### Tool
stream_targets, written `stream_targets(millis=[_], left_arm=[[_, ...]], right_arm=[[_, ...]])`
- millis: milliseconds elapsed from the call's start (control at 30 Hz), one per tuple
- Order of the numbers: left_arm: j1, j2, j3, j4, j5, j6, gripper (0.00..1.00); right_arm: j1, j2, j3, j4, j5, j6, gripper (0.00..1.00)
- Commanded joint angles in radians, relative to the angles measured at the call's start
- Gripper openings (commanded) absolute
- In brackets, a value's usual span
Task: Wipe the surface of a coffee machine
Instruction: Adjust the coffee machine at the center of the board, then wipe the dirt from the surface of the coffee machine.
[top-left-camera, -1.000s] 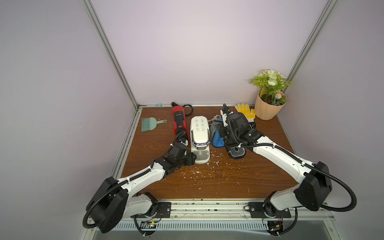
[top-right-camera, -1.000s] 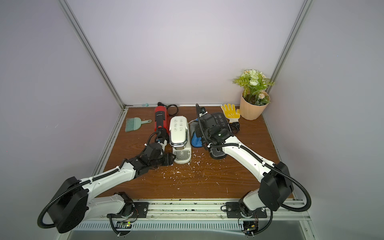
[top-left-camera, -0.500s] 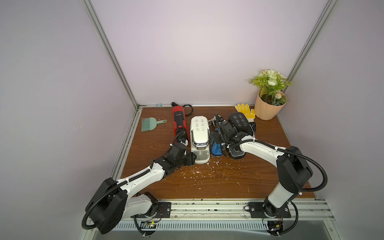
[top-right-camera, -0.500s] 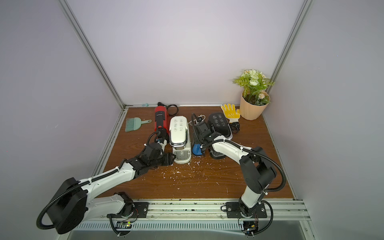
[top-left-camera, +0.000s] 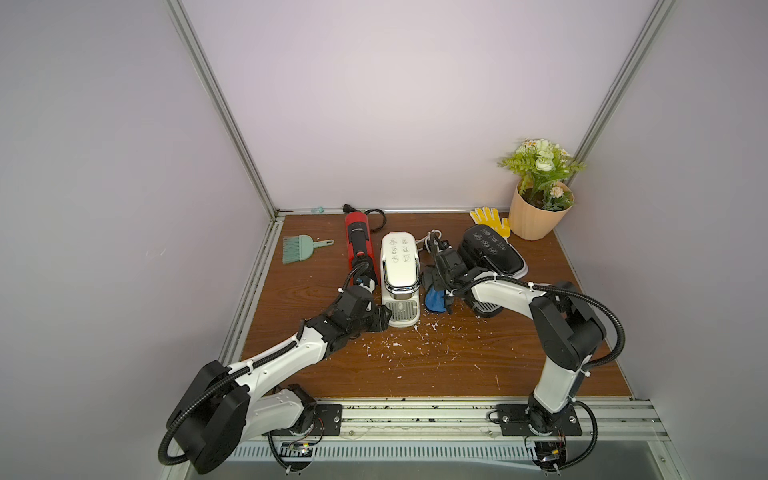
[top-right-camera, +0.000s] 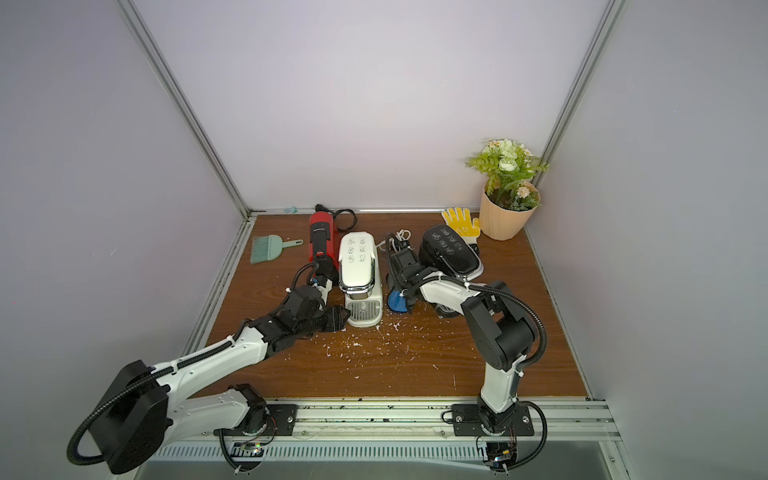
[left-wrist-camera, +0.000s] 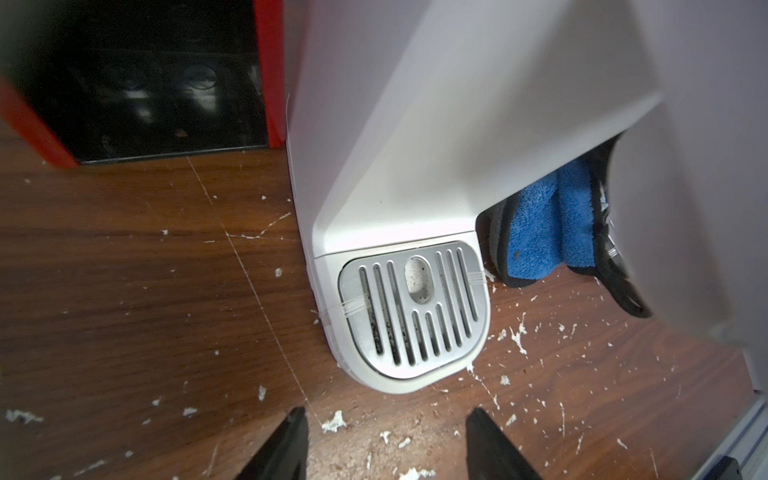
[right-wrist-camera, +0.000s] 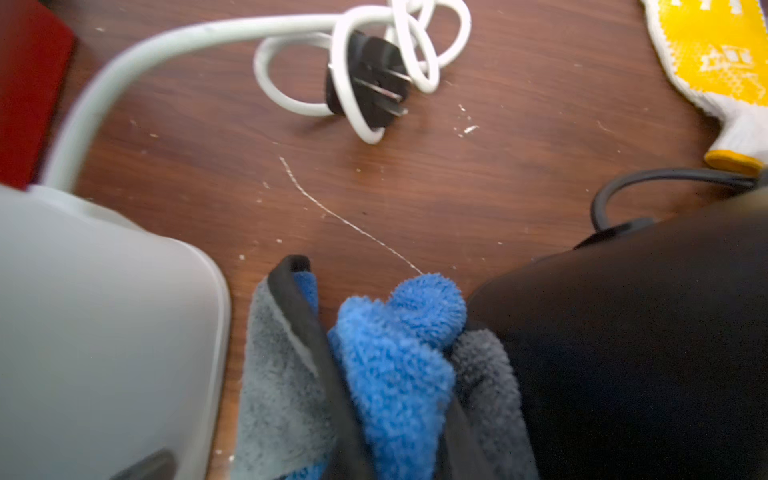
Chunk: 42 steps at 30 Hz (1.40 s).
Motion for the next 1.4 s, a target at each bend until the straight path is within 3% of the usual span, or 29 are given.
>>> stream_targets(millis=[0, 133, 333, 567, 700, 1033, 1367], left_arm=[[0.010, 0.004, 0.007, -0.013, -0.016, -0.002, 0.62], [0.010, 0.016, 0.005, -0.005, -0.008, -0.001, 0.62], [0.010, 0.036, -0.030, 0.026, -0.020, -0.008, 0.62], [0.010, 0.105, -0.044, 0.084, -0.007, -0.020, 0.61], [0.010, 0.114, -0.048, 0.114, -0.018, -0.031, 0.60], [0.010, 0.139, -0.049, 0.151, -0.021, -0.066, 0.60], [0.010, 0.163, -0.022, 0.132, -0.042, -0.094, 0.59]], right_arm=[[-0.073, -0.008, -0.021, 0.019, 0.082, 0.017, 0.01], [-0.090, -0.008, -0.015, 0.015, 0.081, 0.002, 0.00], [-0.066, -0.128, -0.092, 0.131, -0.135, 0.027, 0.01], [-0.045, -0.213, -0.137, 0.360, -0.578, 0.095, 0.02], [-0.045, -0.228, -0.152, 0.477, -0.750, 0.137, 0.02], [-0.049, -0.357, -0.062, 0.455, -0.784, 0.120, 0.02], [-0.049, -0.218, -0.105, 0.455, -0.696, 0.085, 0.02]])
